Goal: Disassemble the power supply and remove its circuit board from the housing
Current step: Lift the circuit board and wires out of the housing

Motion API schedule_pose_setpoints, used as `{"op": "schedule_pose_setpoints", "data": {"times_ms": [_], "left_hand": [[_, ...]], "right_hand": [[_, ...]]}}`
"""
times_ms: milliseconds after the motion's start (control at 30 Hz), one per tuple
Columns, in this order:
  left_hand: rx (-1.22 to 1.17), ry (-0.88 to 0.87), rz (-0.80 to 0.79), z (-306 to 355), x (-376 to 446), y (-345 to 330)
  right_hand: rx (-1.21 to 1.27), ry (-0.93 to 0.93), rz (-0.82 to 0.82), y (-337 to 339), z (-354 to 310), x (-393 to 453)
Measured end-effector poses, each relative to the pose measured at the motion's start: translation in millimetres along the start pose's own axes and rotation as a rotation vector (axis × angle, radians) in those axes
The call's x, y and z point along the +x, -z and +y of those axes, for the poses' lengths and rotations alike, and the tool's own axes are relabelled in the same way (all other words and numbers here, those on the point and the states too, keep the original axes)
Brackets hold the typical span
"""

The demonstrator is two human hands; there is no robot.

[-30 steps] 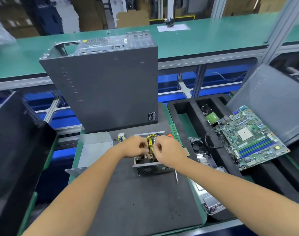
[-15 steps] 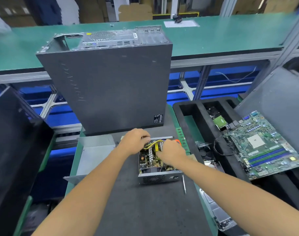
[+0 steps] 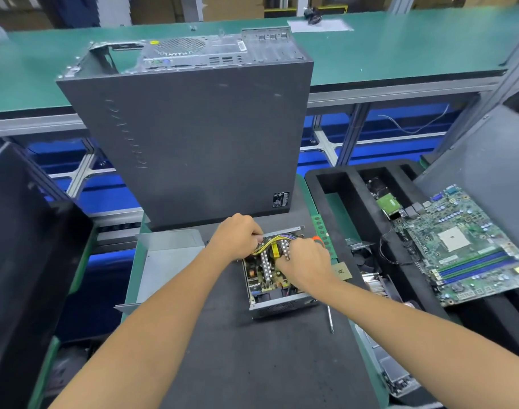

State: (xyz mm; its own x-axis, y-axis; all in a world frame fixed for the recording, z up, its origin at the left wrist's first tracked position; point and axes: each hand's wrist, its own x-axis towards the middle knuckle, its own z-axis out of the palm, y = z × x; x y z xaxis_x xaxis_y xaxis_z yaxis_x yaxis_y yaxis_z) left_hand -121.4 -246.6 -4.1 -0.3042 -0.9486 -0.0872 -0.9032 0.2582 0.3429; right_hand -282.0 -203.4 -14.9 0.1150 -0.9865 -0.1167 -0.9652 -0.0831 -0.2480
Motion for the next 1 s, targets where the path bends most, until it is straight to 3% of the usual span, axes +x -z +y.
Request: {"op": "schedule_pose_setpoints", "data": {"times_ms": [167, 400, 533, 1000], "left_hand": [[-0.082, 0.043, -0.036, -11.9, -1.7, 3.4], [-0.109, 0.055, -0.122, -13.9, 3.2, 5.5], [-0.095, 0.035, -0.095, -16.4, 2.0, 1.0], [0.068, -0.036, 0.012, -10.7, -8.3, 0.2]], "right_hand": [[-0.035, 0.076, 0.062, -3.7, 1.3, -0.5], [-0.031, -0.026, 0.136, -7.5, 1.2, -5.4], [-0.082, -0.066, 0.105, -4.7, 0.5, -5.3], [0.101, -0.23, 0.054, 16.3, 18.6, -4.7]]}}
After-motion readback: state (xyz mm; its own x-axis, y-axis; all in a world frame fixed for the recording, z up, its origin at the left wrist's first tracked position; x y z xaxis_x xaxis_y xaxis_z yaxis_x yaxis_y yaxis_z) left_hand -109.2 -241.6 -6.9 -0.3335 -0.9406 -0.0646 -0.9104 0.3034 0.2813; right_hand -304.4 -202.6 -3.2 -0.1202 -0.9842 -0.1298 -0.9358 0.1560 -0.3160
